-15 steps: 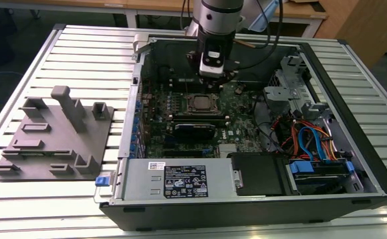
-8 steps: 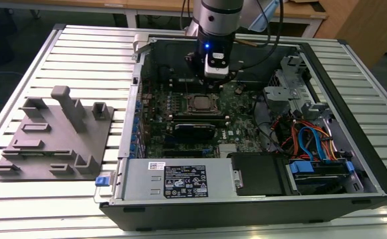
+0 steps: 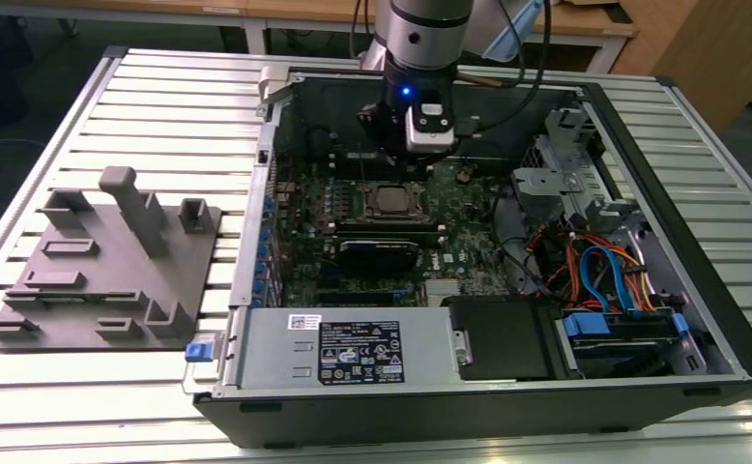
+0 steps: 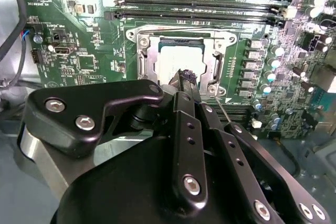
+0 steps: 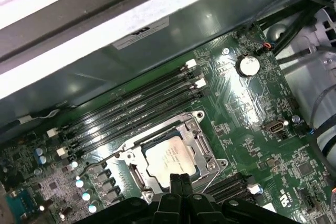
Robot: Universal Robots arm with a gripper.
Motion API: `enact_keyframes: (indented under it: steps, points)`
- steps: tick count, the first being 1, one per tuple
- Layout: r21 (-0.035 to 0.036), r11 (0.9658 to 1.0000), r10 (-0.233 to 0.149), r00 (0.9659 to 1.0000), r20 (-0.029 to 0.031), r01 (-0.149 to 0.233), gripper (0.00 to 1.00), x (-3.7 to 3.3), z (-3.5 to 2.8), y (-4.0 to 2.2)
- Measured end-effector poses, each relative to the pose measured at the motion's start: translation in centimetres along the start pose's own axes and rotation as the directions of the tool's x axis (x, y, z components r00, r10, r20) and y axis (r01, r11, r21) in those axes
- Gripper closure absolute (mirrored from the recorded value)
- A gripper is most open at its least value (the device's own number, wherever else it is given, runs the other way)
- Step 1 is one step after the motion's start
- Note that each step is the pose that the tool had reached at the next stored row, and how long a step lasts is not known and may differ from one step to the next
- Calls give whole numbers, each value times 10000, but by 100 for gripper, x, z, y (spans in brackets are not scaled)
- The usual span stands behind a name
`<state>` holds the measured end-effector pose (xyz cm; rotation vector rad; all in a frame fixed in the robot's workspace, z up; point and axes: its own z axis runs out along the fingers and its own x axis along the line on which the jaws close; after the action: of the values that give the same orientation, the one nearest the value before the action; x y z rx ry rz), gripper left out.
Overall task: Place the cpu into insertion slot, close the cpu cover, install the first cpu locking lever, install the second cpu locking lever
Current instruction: 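Install the first cpu locking lever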
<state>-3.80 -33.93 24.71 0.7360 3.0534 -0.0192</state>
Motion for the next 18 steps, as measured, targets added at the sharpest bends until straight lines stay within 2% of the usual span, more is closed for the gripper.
enact_keyframes:
  steps: [11,14,18]
  points:
    - [-52,9999,-140,9999,89,141,89,9,-48,4]
    - [-54,9982,-596,9982,93,597,89,9,-50,3]
    - [-55,9919,-1268,9919,101,1268,89,9,-50,3]
